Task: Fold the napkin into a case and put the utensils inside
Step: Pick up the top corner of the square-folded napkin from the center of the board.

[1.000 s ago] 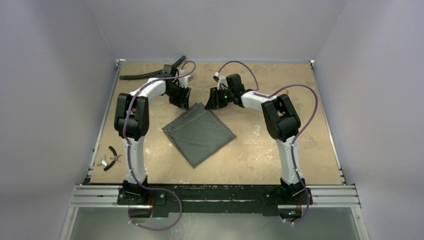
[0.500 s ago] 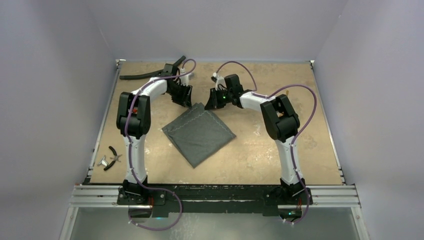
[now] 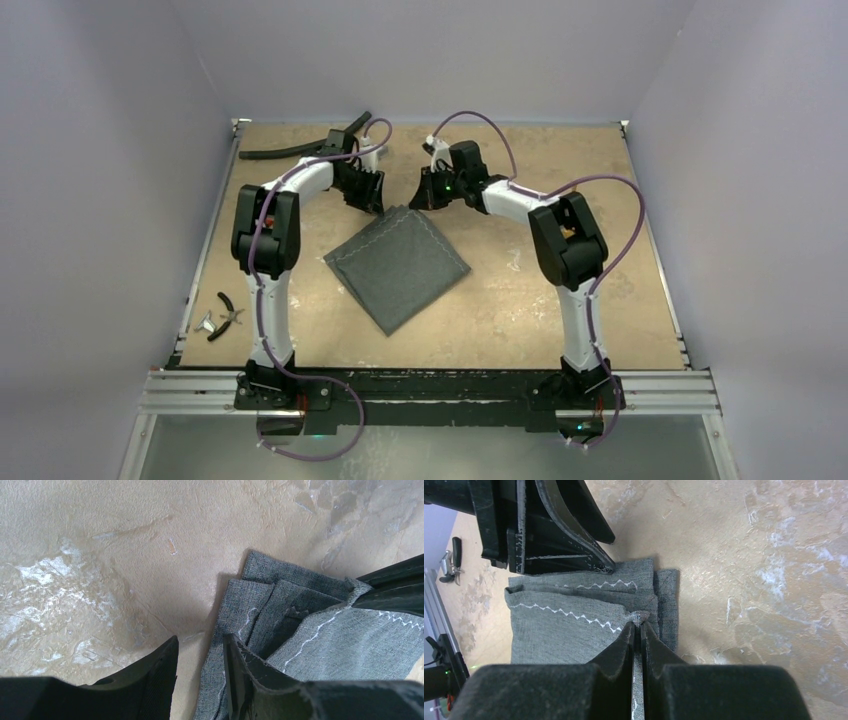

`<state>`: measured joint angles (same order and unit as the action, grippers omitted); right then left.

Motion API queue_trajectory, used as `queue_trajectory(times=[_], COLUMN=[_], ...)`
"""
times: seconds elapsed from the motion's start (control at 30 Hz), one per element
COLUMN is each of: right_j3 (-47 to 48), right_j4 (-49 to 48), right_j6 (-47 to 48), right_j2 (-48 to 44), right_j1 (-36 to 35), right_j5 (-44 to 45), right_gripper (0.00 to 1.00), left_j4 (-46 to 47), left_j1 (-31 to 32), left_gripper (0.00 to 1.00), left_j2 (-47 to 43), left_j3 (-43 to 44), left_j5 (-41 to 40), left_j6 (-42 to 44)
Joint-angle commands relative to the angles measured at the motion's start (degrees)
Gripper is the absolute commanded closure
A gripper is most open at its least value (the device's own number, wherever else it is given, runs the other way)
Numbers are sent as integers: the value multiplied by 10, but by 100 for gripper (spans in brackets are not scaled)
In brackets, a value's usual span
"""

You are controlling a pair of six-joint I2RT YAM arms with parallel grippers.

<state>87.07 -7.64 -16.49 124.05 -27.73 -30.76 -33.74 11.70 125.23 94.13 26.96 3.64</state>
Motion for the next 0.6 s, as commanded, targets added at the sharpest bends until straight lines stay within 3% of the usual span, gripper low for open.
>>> queue_trajectory(times=[0.0, 0.27, 0.57], right_j3=[11, 43, -70], right_j4=[-7, 9, -33], right_j6=[21, 41, 69], right_j2=[-25, -16, -131], right_j1=[-8, -57, -83], right_j5=[18, 28, 45], right_gripper=[93, 97, 100], left_j4=[-10, -16, -20], left_j1=[4, 4, 3], left_gripper=[63, 63, 64], left_j2=[-3, -4, -7], left_j3=[-18, -15, -17], left_j5=[3, -1, -8], left_j6=[4, 7, 6])
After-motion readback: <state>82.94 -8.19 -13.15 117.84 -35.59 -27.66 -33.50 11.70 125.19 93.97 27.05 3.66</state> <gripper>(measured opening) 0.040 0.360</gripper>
